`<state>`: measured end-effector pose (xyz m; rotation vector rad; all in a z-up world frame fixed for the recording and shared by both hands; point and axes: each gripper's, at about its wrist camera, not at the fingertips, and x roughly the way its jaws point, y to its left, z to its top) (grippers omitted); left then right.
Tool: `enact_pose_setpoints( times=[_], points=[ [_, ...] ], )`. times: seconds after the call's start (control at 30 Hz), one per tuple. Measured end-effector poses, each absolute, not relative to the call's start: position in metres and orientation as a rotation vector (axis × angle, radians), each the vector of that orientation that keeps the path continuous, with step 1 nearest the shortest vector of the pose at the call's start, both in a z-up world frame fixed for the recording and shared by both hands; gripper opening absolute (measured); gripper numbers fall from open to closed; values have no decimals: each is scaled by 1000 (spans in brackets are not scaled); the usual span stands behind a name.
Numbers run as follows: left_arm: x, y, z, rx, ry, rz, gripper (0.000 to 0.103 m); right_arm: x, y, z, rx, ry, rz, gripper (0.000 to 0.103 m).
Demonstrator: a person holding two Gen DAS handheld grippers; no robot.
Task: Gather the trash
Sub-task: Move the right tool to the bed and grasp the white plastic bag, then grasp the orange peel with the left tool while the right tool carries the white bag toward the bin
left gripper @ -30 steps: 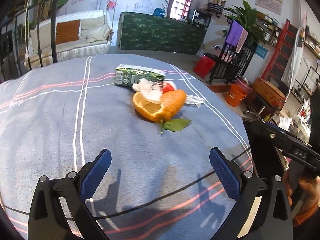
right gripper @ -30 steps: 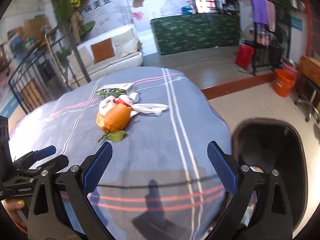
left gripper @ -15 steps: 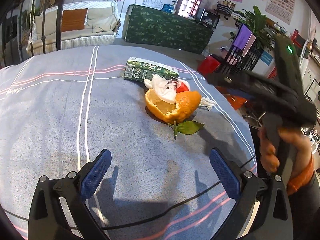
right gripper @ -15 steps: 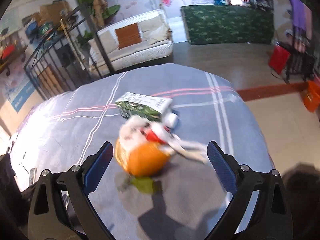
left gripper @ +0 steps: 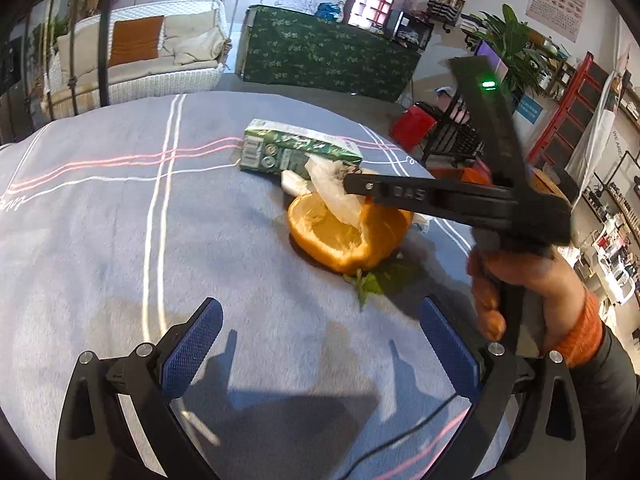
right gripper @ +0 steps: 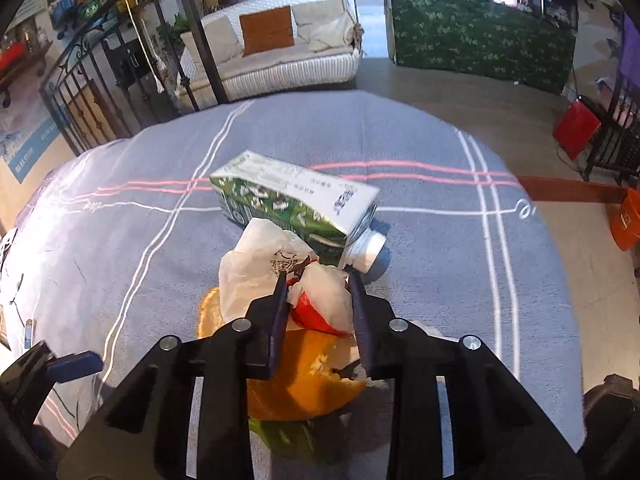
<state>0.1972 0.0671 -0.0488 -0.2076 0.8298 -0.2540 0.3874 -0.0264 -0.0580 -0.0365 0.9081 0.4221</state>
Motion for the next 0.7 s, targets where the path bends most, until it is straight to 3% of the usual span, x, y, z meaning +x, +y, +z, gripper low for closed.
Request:
enact_pose_setpoints(
  times=[0.3, 0.47, 0.57, 0.7],
  points=[
    [234, 27, -45, -86, 834, -333, 96, 356, -67, -12, 31, 749, 359, 29],
    [256, 9, -52, -24, 865, -348, 85, 342, -84, -4, 43, 717, 320, 29],
    [269, 5, -60, -13, 907, -352, 71, 330, -93, -2, 66, 710, 318, 29],
    [276, 3, -72, -31, 953, -349, 45, 316, -104, -1, 96, 705, 316, 29]
  ],
)
